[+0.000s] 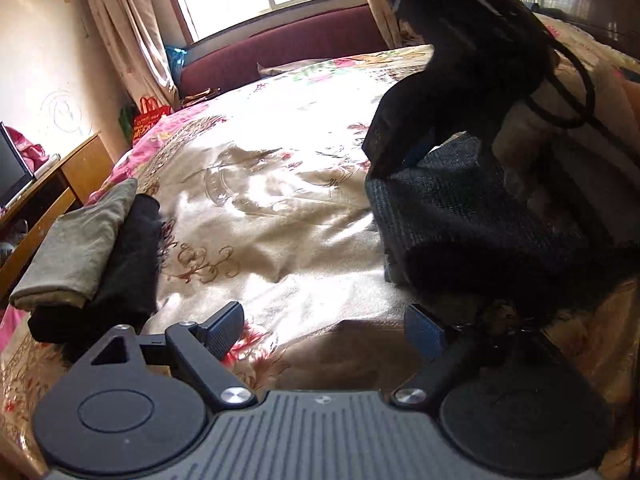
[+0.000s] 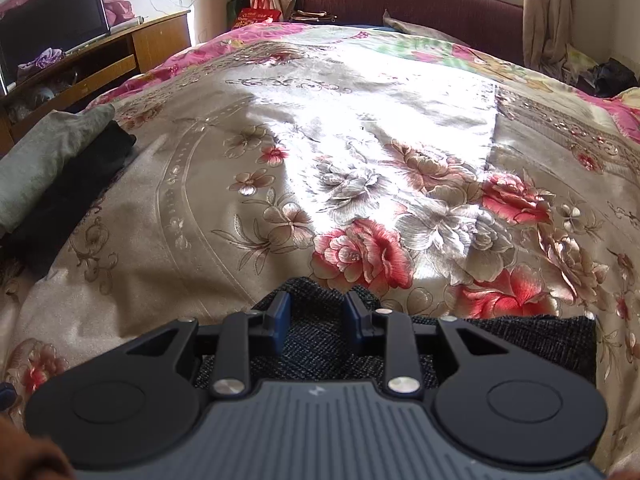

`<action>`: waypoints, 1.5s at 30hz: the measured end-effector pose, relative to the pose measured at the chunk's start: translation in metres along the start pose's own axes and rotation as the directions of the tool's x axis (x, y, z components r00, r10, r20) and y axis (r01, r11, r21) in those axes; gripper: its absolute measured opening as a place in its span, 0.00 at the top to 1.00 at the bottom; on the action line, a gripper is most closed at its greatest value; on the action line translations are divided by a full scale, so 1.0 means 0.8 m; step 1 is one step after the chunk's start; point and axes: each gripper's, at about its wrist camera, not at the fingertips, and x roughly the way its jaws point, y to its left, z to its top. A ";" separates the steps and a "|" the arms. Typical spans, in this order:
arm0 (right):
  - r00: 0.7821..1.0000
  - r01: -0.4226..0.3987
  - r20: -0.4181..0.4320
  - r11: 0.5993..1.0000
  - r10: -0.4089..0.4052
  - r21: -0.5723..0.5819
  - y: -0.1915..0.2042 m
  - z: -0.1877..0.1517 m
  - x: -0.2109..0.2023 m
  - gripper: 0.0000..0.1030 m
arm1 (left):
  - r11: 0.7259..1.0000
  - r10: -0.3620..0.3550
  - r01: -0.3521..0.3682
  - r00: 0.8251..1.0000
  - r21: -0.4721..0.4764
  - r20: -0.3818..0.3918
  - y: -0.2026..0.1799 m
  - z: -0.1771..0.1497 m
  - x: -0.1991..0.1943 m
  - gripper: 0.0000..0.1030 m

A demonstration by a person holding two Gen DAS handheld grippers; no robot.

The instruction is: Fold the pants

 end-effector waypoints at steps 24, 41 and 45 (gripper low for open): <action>0.995 -0.066 0.085 0.968 0.046 0.243 -0.171 -0.087 -0.096 0.62 | 0.944 -0.329 0.329 0.943 -0.009 -0.039 -0.016 0.079 0.085 0.14; 0.990 -0.123 0.103 0.927 0.092 0.355 -0.191 -0.124 -0.110 0.52 | 0.921 -0.390 0.390 0.919 0.002 -0.052 -0.014 0.108 0.096 0.58; 0.988 -0.143 0.114 0.913 0.107 0.382 -0.196 -0.125 -0.111 0.51 | 0.916 -0.400 0.400 0.915 -0.006 -0.056 -0.007 0.104 0.103 0.59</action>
